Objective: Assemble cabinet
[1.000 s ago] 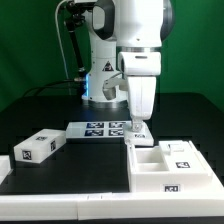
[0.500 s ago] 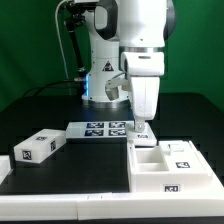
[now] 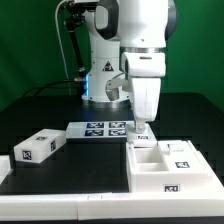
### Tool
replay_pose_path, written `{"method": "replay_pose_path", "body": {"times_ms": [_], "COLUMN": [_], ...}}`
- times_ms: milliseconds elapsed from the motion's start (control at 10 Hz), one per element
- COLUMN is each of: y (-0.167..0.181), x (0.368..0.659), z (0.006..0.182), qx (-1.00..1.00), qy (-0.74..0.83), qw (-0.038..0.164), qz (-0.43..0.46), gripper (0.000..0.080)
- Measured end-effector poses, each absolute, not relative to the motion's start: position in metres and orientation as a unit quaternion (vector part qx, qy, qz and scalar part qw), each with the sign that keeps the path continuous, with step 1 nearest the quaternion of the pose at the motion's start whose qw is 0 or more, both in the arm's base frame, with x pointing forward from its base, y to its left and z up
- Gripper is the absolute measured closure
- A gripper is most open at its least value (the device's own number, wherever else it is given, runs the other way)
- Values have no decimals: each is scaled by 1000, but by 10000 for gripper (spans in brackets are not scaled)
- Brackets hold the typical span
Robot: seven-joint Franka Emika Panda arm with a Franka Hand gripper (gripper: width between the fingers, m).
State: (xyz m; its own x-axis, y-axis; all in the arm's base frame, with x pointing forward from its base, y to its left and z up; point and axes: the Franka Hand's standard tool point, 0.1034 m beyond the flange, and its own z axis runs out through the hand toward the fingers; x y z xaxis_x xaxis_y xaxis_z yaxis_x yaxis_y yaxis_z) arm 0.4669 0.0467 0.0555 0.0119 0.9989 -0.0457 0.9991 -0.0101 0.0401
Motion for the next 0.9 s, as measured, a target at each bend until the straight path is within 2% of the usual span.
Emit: {"method": "replay_pose_path", "body": {"times_ms": [900], "y": [42], "x": [466], "z": [54], "qx": [697], "qy": [716], "qw": [25], "qz": [-20], "gripper": [729]}}
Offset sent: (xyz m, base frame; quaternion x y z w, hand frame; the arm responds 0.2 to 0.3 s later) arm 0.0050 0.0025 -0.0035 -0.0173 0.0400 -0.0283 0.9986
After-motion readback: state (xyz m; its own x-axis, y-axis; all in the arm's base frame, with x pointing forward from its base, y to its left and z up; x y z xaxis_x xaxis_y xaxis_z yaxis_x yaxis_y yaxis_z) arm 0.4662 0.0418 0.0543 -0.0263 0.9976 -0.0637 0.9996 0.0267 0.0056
